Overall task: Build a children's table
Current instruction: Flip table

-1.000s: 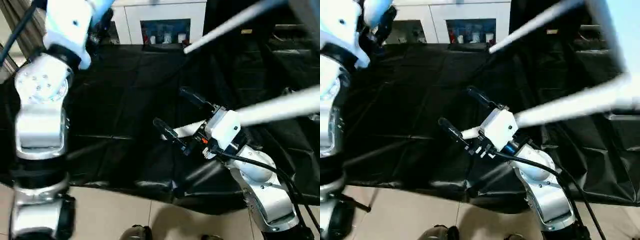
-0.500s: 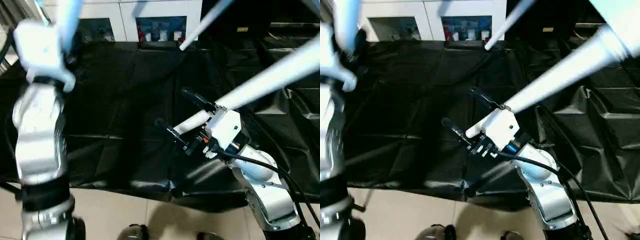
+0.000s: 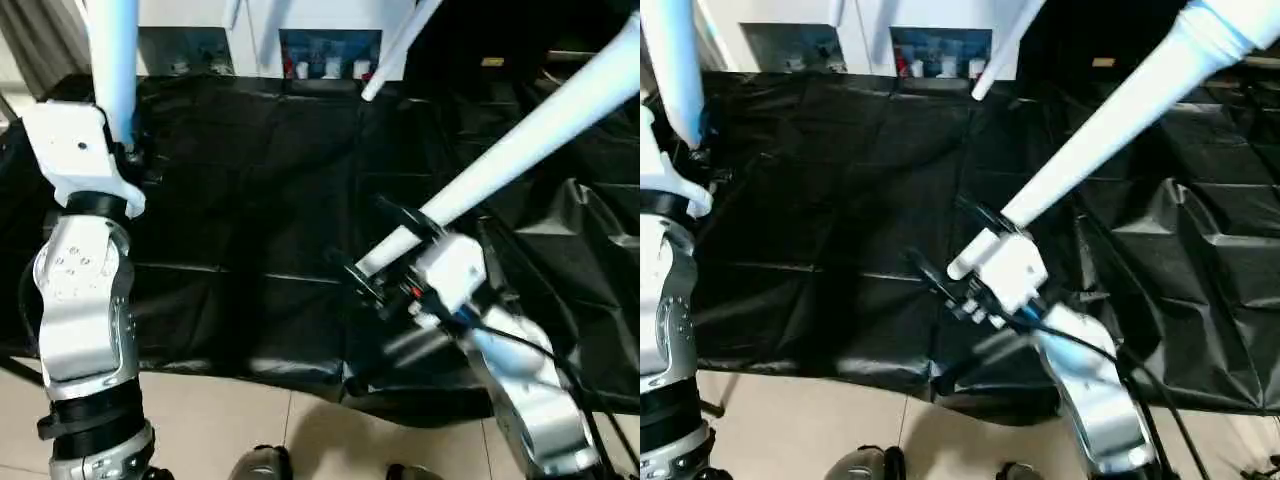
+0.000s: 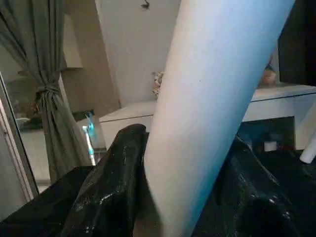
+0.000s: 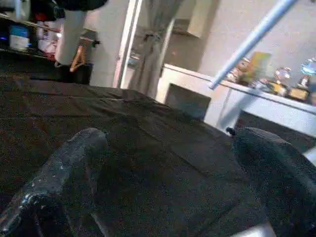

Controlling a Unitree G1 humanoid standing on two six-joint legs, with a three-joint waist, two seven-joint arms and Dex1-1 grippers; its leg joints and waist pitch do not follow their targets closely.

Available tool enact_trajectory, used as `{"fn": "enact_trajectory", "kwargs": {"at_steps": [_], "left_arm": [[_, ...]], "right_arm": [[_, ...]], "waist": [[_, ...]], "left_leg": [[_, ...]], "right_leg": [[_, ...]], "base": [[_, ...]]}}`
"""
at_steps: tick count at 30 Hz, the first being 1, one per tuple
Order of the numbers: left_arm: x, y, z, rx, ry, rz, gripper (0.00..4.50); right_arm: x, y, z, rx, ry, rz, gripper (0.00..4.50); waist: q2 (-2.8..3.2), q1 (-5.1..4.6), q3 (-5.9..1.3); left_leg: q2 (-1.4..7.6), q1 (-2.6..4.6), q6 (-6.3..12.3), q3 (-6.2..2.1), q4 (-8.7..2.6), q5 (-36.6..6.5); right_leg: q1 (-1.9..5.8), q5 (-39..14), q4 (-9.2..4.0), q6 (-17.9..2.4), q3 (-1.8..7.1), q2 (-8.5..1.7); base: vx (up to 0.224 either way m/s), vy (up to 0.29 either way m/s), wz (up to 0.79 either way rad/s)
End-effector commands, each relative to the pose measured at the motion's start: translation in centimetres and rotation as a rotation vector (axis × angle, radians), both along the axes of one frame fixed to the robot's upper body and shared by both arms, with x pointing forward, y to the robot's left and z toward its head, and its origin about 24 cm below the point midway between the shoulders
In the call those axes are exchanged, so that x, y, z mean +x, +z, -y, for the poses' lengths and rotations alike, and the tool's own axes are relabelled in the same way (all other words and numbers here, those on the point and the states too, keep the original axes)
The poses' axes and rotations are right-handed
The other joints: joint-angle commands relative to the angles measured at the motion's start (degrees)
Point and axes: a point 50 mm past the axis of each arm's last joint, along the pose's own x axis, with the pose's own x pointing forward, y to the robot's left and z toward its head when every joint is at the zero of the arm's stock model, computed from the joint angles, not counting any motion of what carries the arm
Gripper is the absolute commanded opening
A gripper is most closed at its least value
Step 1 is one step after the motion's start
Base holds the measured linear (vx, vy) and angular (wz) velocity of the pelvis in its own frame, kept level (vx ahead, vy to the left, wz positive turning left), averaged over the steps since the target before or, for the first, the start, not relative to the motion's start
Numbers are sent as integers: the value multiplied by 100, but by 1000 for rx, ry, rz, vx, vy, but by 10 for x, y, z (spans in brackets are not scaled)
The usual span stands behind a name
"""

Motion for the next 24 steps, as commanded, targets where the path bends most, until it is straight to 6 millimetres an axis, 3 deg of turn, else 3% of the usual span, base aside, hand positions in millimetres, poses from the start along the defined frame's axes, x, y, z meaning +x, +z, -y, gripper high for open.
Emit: {"fn": "enact_trajectory", "kwargs": {"at_steps": [1,4,12,15,20,21,24], "left_arm": [[-6,12,-5,-27,27,86,185],[-5,10,-8,-21,35,78,185],[-1,4,-14,-18,46,54,182],[-1,3,-15,-19,46,52,181],[-1,1,-14,-17,45,49,179],[-1,0,-14,-15,43,48,177],[0,-1,-13,-13,42,50,177]], "right_arm": [[-2,-3,3,16,-17,-6,450],[-6,-18,18,60,-82,-93,450],[-15,-47,43,55,-177,-205,450],[-14,-49,47,75,-209,-221,450],[12,-36,39,196,-223,-248,450],[19,-33,35,220,-201,-257,450],[32,-33,29,242,-162,-298,450]], "waist": [[-80,-12,-434],[-35,-20,-424],[-65,-56,-416],[-53,-69,-417],[-41,-116,-440],[-61,-110,-451],[-45,-99,-490]], "left_leg": [[246,173,530,-141,-424,-1223],[250,184,536,-145,-429,-1329],[239,180,481,-148,-439,-1495],[245,176,489,-158,-448,-1498],[235,188,515,-163,-437,-1419],[240,201,510,-150,-428,-1408],[236,208,509,-141,-398,-1198]], "right_leg": [[287,-887,-388,-1084,155,-224],[269,-924,-409,-1083,158,-222],[293,-1051,-427,-1106,154,-232],[293,-1070,-424,-1121,142,-225],[293,-1065,-401,-1185,130,-220],[289,-1102,-415,-1179,134,-228],[295,-897,-374,-1247,137,-223]], "base": [[0,0,0],[0,0,0],[0,0,0],[0,0,0],[0,0,0],[0,0,0],[0,0,0]]}}
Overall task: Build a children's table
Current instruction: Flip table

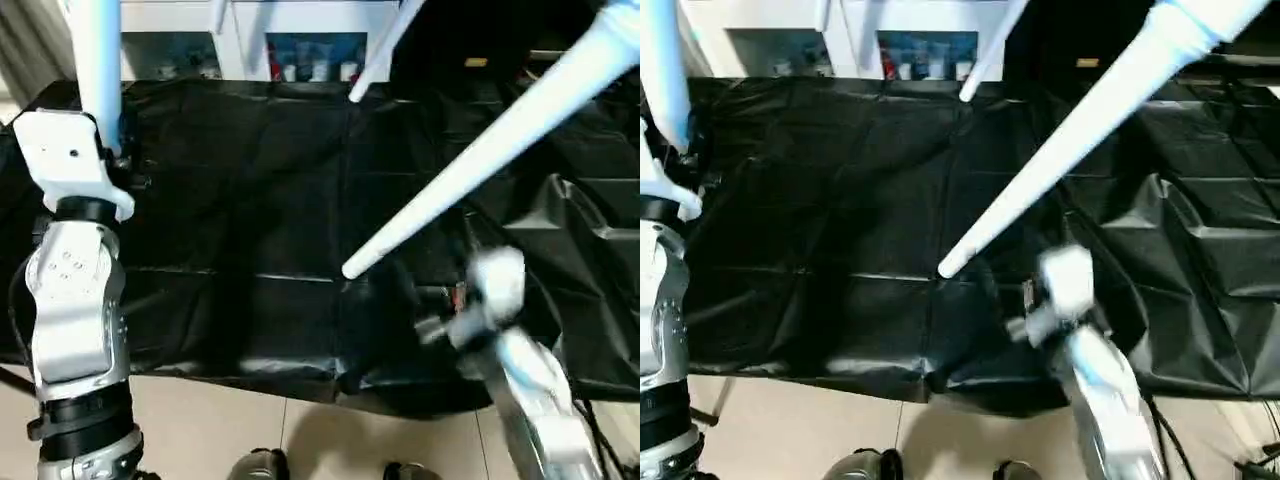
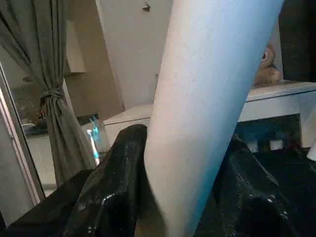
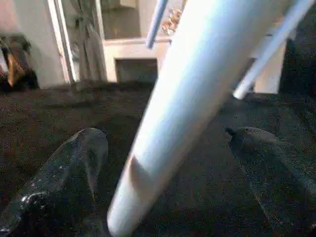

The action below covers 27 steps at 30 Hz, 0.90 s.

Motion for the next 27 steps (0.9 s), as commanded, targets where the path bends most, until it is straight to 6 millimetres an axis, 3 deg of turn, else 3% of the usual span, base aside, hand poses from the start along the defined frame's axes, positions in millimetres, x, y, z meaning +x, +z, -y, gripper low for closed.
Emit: {"fn": "enact_trajectory", "kwargs": {"at_steps": [1,2,4,6,7,11,12,17,27], "left_arm": [[-3,8,-3,-33,8,61,177],[-3,7,-3,-33,7,62,177],[-2,7,-2,-32,8,63,177],[-3,6,-3,-30,8,63,176],[-3,6,-3,-29,10,64,175],[-4,6,-5,-25,15,66,174],[-5,6,-6,-23,17,66,174],[-4,4,-7,-22,21,59,173],[-5,-2,-10,-16,34,40,172]], "right_arm": [[4,-11,-2,12,28,-73,450],[7,-15,-4,2,40,-106,421],[13,-19,-6,-3,44,-119,414],[15,-21,-6,8,39,-131,397],[16,-22,-7,15,41,-138,383],[19,-22,-8,33,52,-141,352],[22,-21,-10,49,58,-128,339],[28,-20,-17,77,79,-125,301],[32,-24,-20,64,103,-123,215]], "waist": [[-31,25,-498],[-45,26,-510],[-93,39,-539],[-61,51,-536],[-80,53,-544],[-62,63,-535],[-30,65,-539],[-30,59,-540],[-59,66,-538]], "left_leg": [[237,186,533,-137,-387,-1057],[238,186,549,-131,-375,-975],[239,178,629,-120,-345,-762],[242,174,657,-122,-342,-756],[251,180,661,-124,-344,-753],[255,189,608,-123,-355,-916],[252,190,568,-127,-358,-1010],[250,194,476,-125,-364,-1111],[253,186,537,-121,-354,-964]], "right_leg": [[296,-728,-359,-1272,138,-224],[297,-616,-346,-1301,138,-218],[308,-336,-309,-1428,130,-220],[307,-357,-296,-1457,130,-231],[311,-361,-292,-1443,130,-225],[299,-547,-304,-1403,137,-230],[298,-638,-306,-1384,137,-238],[295,-688,-313,-1387,137,-238],[295,-563,-291,-1413,138,-243]], "base": [[0,0,0],[0,0,0],[0,0,0],[0,0,0],[0,0,0],[0,0,0],[0,0,0],[0,0,0],[0,0,0]]}}
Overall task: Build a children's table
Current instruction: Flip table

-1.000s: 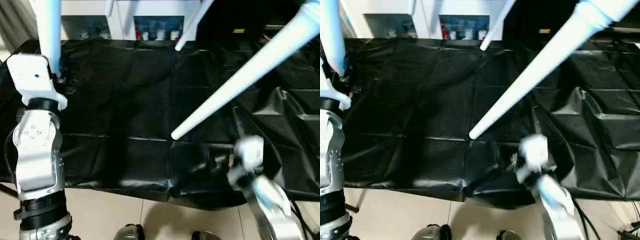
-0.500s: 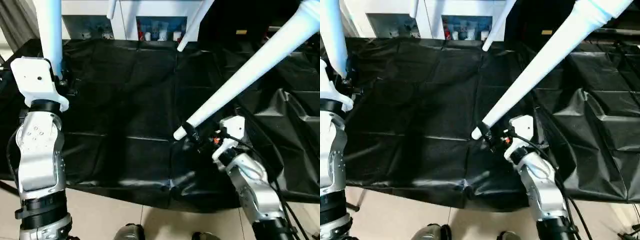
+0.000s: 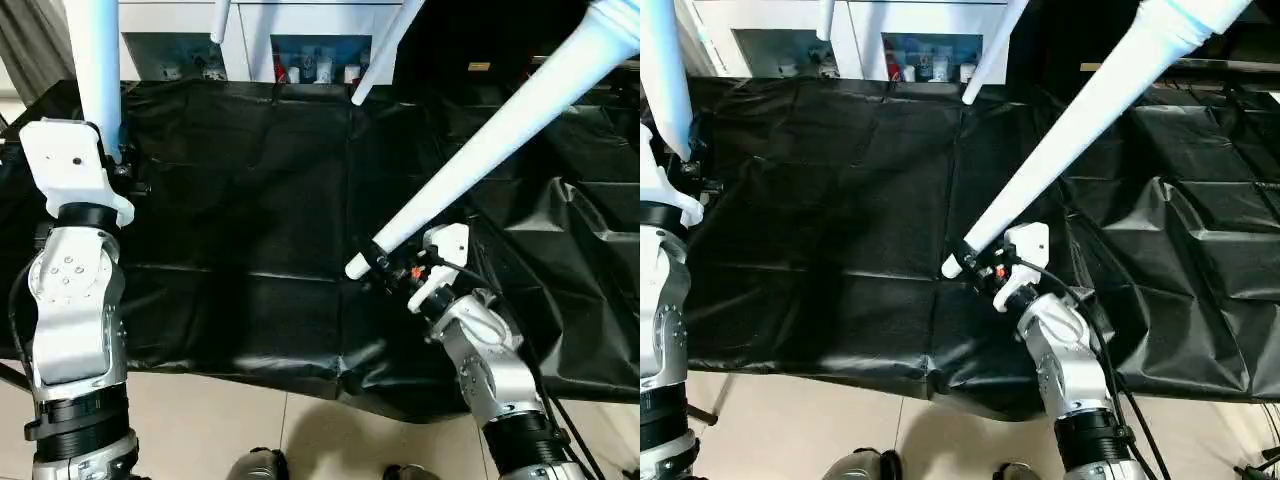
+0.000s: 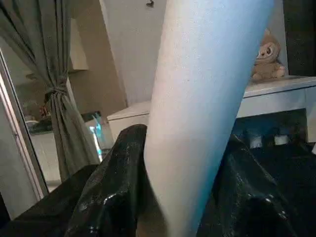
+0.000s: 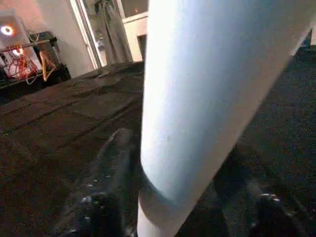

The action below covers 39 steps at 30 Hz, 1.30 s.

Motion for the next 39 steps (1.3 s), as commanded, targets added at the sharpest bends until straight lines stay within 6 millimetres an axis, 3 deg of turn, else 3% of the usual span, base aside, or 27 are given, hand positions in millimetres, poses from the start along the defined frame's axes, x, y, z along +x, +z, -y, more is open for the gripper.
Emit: {"fn": "enact_trajectory", "kwargs": {"at_steps": [1,7,12,13,14,19,26,29,30,31,34,36,37,39], "left_arm": [[-4,6,-5,-23,22,51,172],[-6,-6,-8,-37,39,24,170],[-9,-20,-11,-42,60,-11,165],[-10,-24,-12,-46,64,-17,163],[-10,-26,-13,-46,66,-22,161],[-14,-40,-17,-49,75,-50,157],[-22,-74,-19,-54,64,-129,154],[-22,-83,-19,-54,48,-157,154],[-21,-87,-19,-55,46,-169,154],[-20,-89,-19,-57,44,-180,154],[-18,-95,-20,-57,46,-212,154],[-16,-101,-20,-52,45,-229,154],[-16,-102,-20,-54,46,-233,154],[-16,-109,-22,-33,65,-255,154]], "right_arm": [[2,4,1,-7,-1,29,195],[5,7,9,-75,-40,83,151],[6,11,14,-121,-60,125,143],[5,12,16,-129,-64,132,143],[5,12,17,-138,-68,138,142],[0,11,24,-160,-101,160,141],[-28,-8,44,-284,-165,179,138],[-37,-14,49,-291,-207,166,138],[-40,-15,50,-301,-219,167,138],[-42,-16,50,-309,-227,168,138],[-45,-19,50,-317,-242,163,138],[-46,-23,48,-306,-237,150,138],[-45,-25,46,-304,-232,146,138],[-40,-28,45,-318,-235,132,138]], "waist": [[-44,31,-525],[-62,23,-512],[-71,32,-510],[-109,24,-505],[-106,35,-507],[-119,42,-509],[-157,71,-505],[-162,74,-478],[-114,67,-466],[-113,60,-457],[-136,17,-364],[-116,-16,-369],[-81,-5,-385],[-96,-51,-347]], "left_leg": [[248,202,522,-118,-406,-979],[246,202,497,-112,-414,-1087],[249,213,485,-105,-414,-1102],[248,215,493,-94,-416,-1112],[253,215,484,-101,-424,-1133],[264,227,354,-119,-456,-1323],[269,245,247,-117,-479,-1541],[270,268,134,-124,-522,-1922],[282,292,38,-143,-548,-2207],[285,302,-11,-149,-559,-2345],[271,373,-305,-180,-629,-3256],[257,422,-402,-213,-647,-3499],[263,437,-411,-227,-657,-3462],[259,436,-394,-222,-685,-3510]], "right_leg": [[285,-583,-316,-1393,138,-238],[279,-824,-340,-1338,144,-242],[258,-915,-359,-1260,146,-225],[255,-927,-371,-1250,151,-220],[256,-963,-369,-1232,151,-225],[243,-968,-373,-1142,148,-214],[241,-754,-386,-1010,162,-199],[216,-1103,-444,-901,169,-193],[199,-1323,-455,-873,169,-195],[188,-1438,-486,-841,167,-187],[155,-2358,-591,-652,168,-205],[182,-2751,-662,-514,153,-235],[191,-2689,-653,-524,156,-245],[183,-2684,-688,-563,143,-227]], "base": [[0,0,0],[0,0,0],[0,0,0],[0,0,0],[0,0,0],[0,0,0],[0,0,0],[0,0,0],[0,0,0],[0,0,0],[0,0,0],[0,0,0],[0,0,0],[0,0,0]]}}
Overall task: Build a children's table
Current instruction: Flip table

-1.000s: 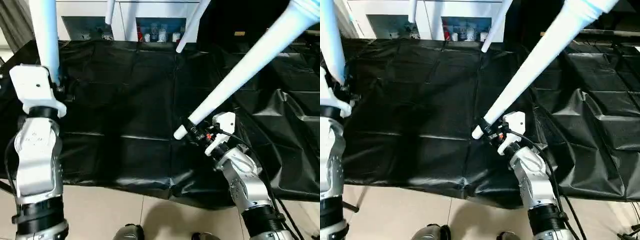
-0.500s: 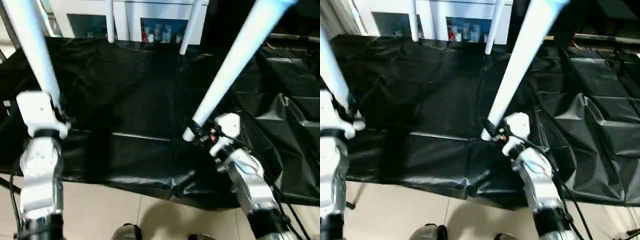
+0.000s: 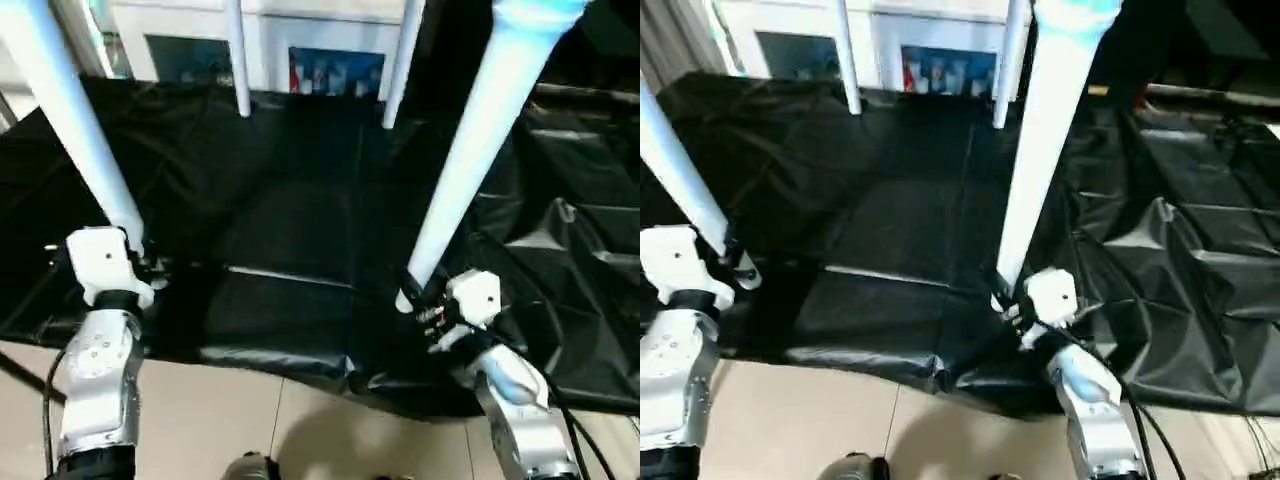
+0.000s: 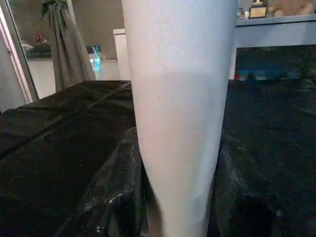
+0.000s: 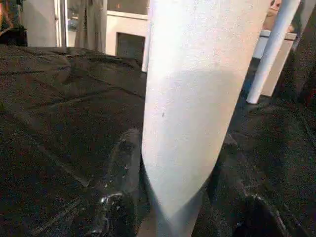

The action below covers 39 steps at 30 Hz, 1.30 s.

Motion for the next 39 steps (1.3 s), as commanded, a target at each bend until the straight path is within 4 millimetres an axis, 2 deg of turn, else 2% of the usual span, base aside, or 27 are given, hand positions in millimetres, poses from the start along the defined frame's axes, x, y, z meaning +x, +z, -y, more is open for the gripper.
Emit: {"fn": "enact_trajectory", "kwargs": {"at_steps": [1,2,3,4,6,8,9,11,13,16,18,20,21,22,24,26,28,29,30,32,33,34,35,36,37,38,39], "left_arm": [[-1,-1,-10,94,40,-22,154],[-2,-2,-10,99,44,-28,154],[-2,-5,-10,82,27,-32,189],[-3,-9,-10,53,15,-50,224],[-6,-13,-11,52,23,-67,224],[-8,-12,-12,48,30,-56,227],[-10,-12,-12,41,33,-48,253],[-15,-10,-13,27,28,-26,265],[-19,-9,-14,25,26,-10,268],[-29,-7,-15,19,23,13,304],[-37,-6,-16,3,13,33,307],[-40,-6,-16,-4,8,39,331],[-50,-8,-15,-69,-3,55,340],[-51,-8,-15,-76,-4,56,348],[-59,-10,-8,-162,-41,57,348],[-65,-10,-1,-195,-75,40,348],[-72,-11,8,-216,-113,26,348],[-76,-14,13,-235,-134,0,348],[-79,-16,17,-241,-151,-28,348],[-86,-23,25,-262,-186,-92,348],[-92,-31,29,-272,-186,-152,348],[-92,-31,29,-272,-186,-152,348],[-94,-37,30,-272,-172,-195,348],[-95,-38,30,-272,-170,-202,348],[-96,-38,32,-259,-179,-206,348],[-96,-38,32,-256,-181,-206,348],[-96,-37,33,-231,-184,-199,348]], "right_arm": [[1,-9,16,-60,-85,-33,138],[2,-10,16,-62,-92,-40,138],[4,-10,15,-64,-79,-45,138],[5,-11,13,-51,-64,-61,194],[6,-10,11,-24,-42,-67,208],[7,-8,10,-9,-38,-62,214],[8,-8,9,1,-37,-61,243],[7,-5,8,46,-24,-58,250],[4,-3,8,66,-17,-53,268],[-4,-2,8,92,-15,-48,295],[-13,-3,9,106,-18,-48,309],[-15,-3,9,115,-18,-51,329],[-25,-4,9,110,-32,-57,333],[-25,-4,9,109,-35,-57,347],[-31,-4,12,110,-72,-70,347],[-35,-1,14,119,-100,-78,347],[-39,2,16,141,-121,-91,347],[-41,3,17,158,-135,-108,347],[-42,3,18,170,-145,-126,347],[-45,3,18,168,-149,-155,347],[-45,3,20,137,-170,-172,347],[-45,3,20,137,-170,-172,347],[-44,4,20,140,-178,-193,347],[-44,4,20,139,-181,-198,347],[-40,3,21,126,-204,-229,347],[-39,3,21,124,-206,-233,347],[-37,4,20,120,-206,-238,347]], "waist": [[133,-96,-251],[143,-115,-251],[127,-140,-267],[140,-139,-278],[148,-161,-284],[144,-187,-276],[133,-200,-278],[124,-222,-267],[130,-256,-263],[106,-251,-250],[88,-255,-231],[101,-246,-225],[92,-248,-214],[88,-234,-197],[98,-239,-179],[90,-249,-158],[95,-243,-160],[127,-244,-158],[110,-252,-138],[103,-250,-139],[101,-252,-145],[109,-260,-132],[83,-273,-129],[90,-269,-131],[72,-276,-118],[76,-282,-117],[55,-296,-126]], "left_leg": [[263,309,-433,-227,-586,-3773],[257,335,-456,-235,-583,-3872],[254,344,-466,-253,-581,-3892],[256,342,-458,-261,-583,-3851],[272,305,-438,-269,-620,-3770],[269,299,-441,-267,-632,-3830],[265,311,-421,-255,-621,-3828],[261,312,-377,-250,-609,-3810],[266,264,-330,-260,-621,-3731],[273,244,-295,-251,-629,-3649],[277,217,-284,-252,-644,-3639],[286,227,-281,-255,-646,-3664],[272,241,-283,-245,-641,-3702],[278,243,-284,-249,-646,-3724],[273,260,-317,-252,-646,-3866],[290,235,-349,-268,-671,-3949],[268,265,-329,-262,-661,-3986],[265,268,-327,-265,-665,-3960],[268,242,-319,-268,-685,-3954],[263,257,-326,-258,-683,-3919],[256,246,-318,-254,-691,-3818],[253,234,-321,-250,-701,-3793],[249,240,-321,-247,-693,-3812],[240,262,-338,-250,-681,-3795],[230,266,-330,-254,-671,-3790],[227,263,-334,-259,-675,-3797],[225,251,-343,-268,-675,-3789]], "right_leg": [[-32,-3010,-596,-576,117,-235],[-30,-3155,-608,-544,102,-237],[-3,-3262,-628,-494,94,-247],[10,-3237,-624,-501,94,-259],[33,-2974,-610,-548,92,-246],[23,-2982,-598,-546,95,-241],[7,-3017,-612,-570,103,-249],[-5,-3093,-630,-591,107,-261],[22,-3155,-622,-574,107,-272],[12,-3167,-624,-559,123,-275],[7,-3262,-636,-516,122,-275],[-9,-3338,-645,-488,137,-283],[-31,-3415,-664,-461,137,-273],[-37,-3464,-671,-455,147,-284],[-72,-3639,-696,-394,139,-270],[-55,-3683,-697,-343,137,-262],[-88,-3781,-727,-247,137,-251],[-79,-3766,-734,-212,135,-249],[-74,-3756,-743,-186,132,-237],[-72,-3790,-756,-137,134,-231],[-56,-3742,-758,-131,137,-230],[-61,-3773,-773,-103,131,-227],[-72,-3846,-789,-75,124,-223],[-80,-3893,-797,-46,121,-219],[-89,-3992,-824,-3,109,-220],[-80,-4021,-829,10,99,-218],[-60,-4067,-826,37,80,-222]], "base": [[0,0,0],[0,0,0],[0,0,0],[0,0,0],[0,0,0],[0,0,0],[0,0,0],[0,0,0],[0,0,0],[0,0,0],[0,0,0],[0,0,0],[0,0,0],[0,0,0],[0,0,0],[0,0,0],[0,0,0],[0,0,0],[0,0,0],[0,0,0],[0,0,0],[0,0,0],[0,0,0],[0,0,0],[0,0,0],[0,0,0],[0,0,0]]}}
